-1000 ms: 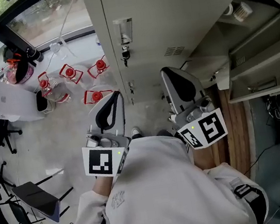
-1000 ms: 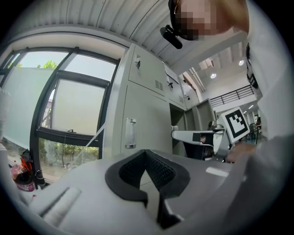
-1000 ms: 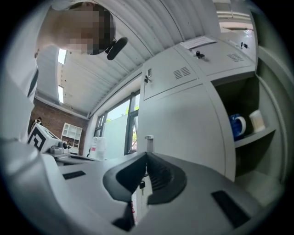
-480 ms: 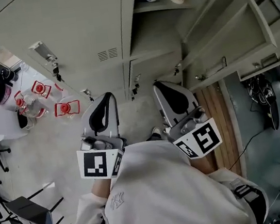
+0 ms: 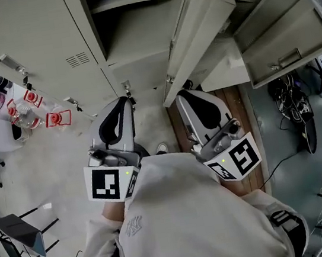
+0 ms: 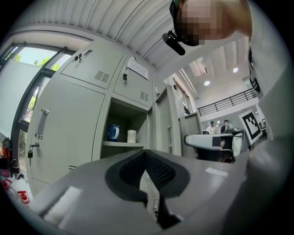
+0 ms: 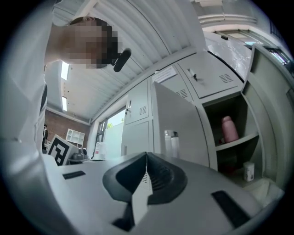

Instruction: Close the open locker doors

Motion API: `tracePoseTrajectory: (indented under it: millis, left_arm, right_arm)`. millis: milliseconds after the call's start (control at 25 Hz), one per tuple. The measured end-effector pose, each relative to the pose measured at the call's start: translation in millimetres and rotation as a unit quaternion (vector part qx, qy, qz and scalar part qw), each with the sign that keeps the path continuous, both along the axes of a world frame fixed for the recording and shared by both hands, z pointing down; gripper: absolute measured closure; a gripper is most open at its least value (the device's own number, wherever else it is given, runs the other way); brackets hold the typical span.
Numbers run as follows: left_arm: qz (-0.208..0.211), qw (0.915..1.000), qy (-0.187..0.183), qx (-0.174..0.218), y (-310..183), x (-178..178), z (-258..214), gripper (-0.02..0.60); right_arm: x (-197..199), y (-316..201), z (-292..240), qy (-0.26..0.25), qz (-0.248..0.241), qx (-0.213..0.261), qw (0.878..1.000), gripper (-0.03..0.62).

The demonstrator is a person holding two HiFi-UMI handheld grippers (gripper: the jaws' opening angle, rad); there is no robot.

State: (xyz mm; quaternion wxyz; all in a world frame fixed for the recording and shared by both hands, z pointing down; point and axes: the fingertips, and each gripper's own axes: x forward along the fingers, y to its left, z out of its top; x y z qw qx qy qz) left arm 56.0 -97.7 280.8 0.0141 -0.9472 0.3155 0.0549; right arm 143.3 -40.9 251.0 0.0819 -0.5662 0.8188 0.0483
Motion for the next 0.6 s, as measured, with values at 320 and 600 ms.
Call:
tracePoseTrajectory:
  millis: [320, 600]
  left_arm:
    - [0.003, 0.9993, -0.004, 0.036, 13.1, 23.6, -20.4, 0.574]
    - [-0.014, 0.9992, -0.011, 0.037, 11.6, 21.3, -18.4, 0.574]
  right_arm:
    - [42.7, 14.9, -15.1, -0.011, 0.006, 0.034, 0.999, 0.582]
    - [43.7, 1.4, -9.9, -0.006, -0.037, 0.015, 0.999, 0.577]
